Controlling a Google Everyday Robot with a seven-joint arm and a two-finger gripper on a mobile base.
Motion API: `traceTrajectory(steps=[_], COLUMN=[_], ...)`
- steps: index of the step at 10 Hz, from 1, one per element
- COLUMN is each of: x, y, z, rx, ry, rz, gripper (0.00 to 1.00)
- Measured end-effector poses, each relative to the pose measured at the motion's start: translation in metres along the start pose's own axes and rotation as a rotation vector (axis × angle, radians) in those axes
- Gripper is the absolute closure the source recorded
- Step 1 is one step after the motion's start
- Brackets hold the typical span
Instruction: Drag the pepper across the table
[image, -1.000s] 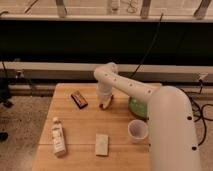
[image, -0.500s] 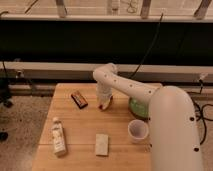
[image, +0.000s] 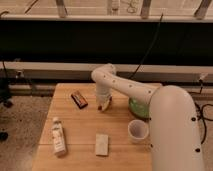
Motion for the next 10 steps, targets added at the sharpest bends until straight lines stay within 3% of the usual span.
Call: traceTrajectory(steps=[10], x=[-0.018], y=[0.005], z=[-0.003], rx=[-0.014], ry=[0.001], rz=[-0.058], gripper=[1.0])
